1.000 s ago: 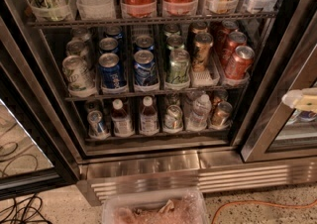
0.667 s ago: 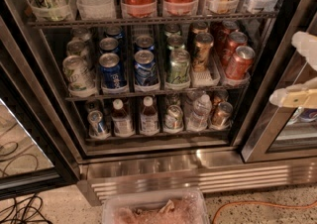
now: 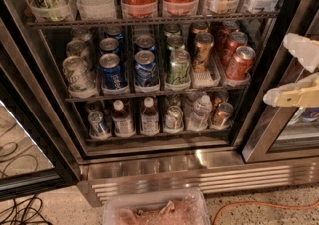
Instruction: Pick orange can from top shelf of fridge
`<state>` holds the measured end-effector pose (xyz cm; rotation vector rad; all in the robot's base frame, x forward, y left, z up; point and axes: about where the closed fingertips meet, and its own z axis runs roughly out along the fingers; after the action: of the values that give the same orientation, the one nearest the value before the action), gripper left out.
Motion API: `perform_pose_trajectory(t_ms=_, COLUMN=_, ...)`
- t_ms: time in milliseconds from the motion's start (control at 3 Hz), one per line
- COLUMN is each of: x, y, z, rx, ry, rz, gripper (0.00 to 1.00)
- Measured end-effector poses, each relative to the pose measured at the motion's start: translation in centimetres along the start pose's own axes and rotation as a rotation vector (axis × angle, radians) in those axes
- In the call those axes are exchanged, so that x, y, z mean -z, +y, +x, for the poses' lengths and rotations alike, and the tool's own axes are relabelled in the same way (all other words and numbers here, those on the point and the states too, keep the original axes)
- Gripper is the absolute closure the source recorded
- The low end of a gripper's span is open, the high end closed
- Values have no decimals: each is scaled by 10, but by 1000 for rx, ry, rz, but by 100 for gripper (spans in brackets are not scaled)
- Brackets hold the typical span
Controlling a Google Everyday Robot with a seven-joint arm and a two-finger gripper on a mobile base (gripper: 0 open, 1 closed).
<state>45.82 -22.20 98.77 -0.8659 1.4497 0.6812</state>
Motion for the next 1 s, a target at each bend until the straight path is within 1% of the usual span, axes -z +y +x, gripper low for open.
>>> perform_pose_trajectory(t_ms=333, x=-7, y=3, z=-1, rx=37, ry=-47, rz=51, gripper=0)
perform_pose_trajectory(t_ms=667, x=-33, y=13, z=1, rx=83, ry=-73, rz=52, gripper=0)
perform_pose_trajectory(t_ms=1000, x=-58, y=21, z=1, rx=96, ry=-76, rz=-2, gripper=0)
